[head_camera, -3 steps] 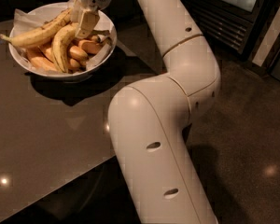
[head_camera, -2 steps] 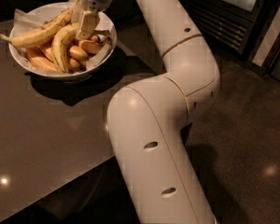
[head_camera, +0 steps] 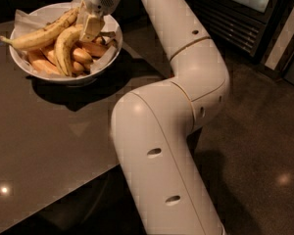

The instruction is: Pick banana from white bowl

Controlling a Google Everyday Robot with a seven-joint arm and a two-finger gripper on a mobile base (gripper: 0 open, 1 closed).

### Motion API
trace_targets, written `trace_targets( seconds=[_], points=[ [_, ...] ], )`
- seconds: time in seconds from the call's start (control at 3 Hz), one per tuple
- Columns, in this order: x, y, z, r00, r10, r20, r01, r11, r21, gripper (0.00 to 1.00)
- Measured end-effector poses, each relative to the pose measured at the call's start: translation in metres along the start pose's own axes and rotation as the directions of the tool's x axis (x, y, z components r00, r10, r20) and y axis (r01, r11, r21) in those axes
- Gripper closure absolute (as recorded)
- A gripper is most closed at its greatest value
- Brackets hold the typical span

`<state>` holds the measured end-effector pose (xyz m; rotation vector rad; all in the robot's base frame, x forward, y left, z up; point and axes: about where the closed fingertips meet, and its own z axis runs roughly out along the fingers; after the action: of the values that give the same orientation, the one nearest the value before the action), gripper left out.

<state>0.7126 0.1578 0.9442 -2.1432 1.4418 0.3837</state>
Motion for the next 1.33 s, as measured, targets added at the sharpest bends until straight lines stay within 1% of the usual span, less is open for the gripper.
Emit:
trace_targets(
  seconds=[0.33, 0.67, 1.0, 1.33],
  points=[
    [0.002, 0.0, -0.002, 1.0, -0.006, 0.002, 0.006, 1.0, 0.003, 0.92],
    [0.002, 0.0, -0.002, 1.0, -0.007, 0.002, 0.007, 1.0, 0.003, 1.0],
    [-0.003, -0.011, -0.012, 1.0, -0.001, 0.022, 0.0, 0.9979, 0.064, 1.0],
    [-0.001, -0.011, -0.033, 0.998, 0.014, 0.062, -0.022, 0.9916, 0.127, 1.0]
  ],
)
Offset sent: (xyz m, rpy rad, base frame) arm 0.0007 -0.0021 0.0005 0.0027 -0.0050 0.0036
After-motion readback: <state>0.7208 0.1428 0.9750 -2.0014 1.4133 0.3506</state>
